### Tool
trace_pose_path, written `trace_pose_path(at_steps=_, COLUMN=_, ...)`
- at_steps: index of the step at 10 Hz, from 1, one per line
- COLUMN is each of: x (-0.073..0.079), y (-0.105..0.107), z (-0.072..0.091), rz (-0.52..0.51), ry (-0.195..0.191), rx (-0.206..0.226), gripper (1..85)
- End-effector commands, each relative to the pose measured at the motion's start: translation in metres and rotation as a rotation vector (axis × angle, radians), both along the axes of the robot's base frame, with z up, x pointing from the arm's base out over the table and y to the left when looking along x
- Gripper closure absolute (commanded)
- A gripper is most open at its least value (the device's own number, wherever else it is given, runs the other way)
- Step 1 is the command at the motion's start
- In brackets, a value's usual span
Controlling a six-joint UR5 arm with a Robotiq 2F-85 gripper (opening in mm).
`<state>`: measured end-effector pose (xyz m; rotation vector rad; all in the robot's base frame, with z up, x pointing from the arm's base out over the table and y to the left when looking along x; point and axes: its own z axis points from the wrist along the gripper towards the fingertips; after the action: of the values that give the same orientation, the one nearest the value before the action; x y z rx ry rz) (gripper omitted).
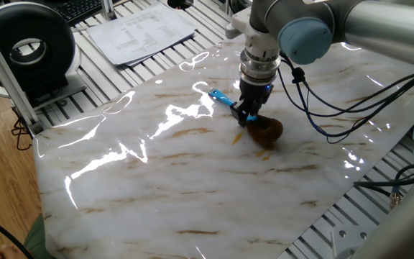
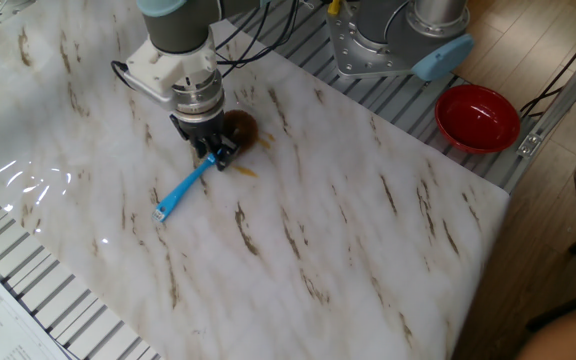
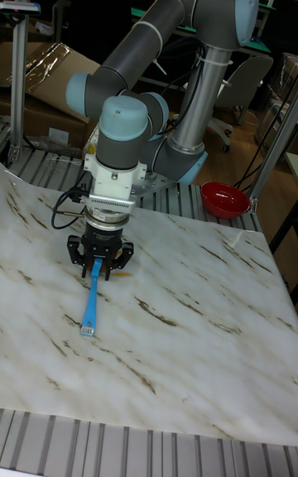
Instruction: Scrub the table with a brush
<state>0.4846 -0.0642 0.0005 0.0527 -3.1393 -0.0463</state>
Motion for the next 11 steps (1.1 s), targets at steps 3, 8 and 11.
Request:
trace_pose_path(at_steps=3, x=0.005, y=0.001, z=0.001, rz=0.004, ry=-0.02, rx=0.008, gripper=36.7)
trace_pose_path(at_steps=8, x=0.015, y=0.003, z=0.002, rz=0.033, ry=-0.059, rx=0.017, gripper=37.3)
trace_pose_path(at_steps=11, x=0.026, y=0.004, z=0.002, rz=0.047, ry=-0.101, rx=0.017, gripper=38.0)
